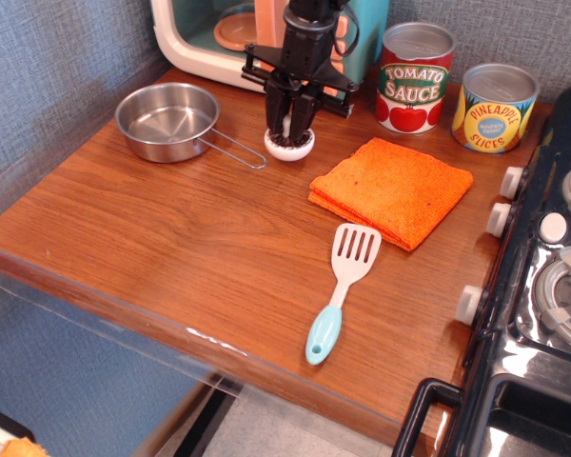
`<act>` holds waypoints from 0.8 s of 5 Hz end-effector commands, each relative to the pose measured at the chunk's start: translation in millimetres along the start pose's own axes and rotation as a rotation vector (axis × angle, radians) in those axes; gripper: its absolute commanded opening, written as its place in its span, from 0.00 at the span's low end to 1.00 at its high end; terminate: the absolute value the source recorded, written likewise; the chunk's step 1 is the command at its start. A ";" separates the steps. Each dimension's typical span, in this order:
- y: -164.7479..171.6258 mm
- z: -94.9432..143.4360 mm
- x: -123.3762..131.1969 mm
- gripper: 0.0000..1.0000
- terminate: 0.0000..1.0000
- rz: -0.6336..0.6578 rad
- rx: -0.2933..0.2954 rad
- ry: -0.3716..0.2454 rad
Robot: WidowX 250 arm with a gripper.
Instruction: Put the drain cover in between the pan and the orange cloth
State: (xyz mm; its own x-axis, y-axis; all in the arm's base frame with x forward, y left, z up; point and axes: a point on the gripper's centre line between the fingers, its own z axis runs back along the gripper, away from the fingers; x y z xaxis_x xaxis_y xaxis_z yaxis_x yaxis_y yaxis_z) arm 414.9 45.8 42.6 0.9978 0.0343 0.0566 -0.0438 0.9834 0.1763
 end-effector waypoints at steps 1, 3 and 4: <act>6.9 24.6 -0.9 1.00 0.00 0.023 -0.001 -0.045; 4.0 83.2 -6.7 1.00 0.00 0.046 -0.066 -0.187; -6.6 103.3 -18.9 1.00 0.00 0.025 -0.147 -0.227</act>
State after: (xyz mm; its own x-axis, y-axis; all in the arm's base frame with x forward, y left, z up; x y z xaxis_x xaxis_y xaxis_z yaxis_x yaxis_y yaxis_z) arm 399.0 22.5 113.8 0.9758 0.0475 0.2133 -0.0532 0.9984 0.0211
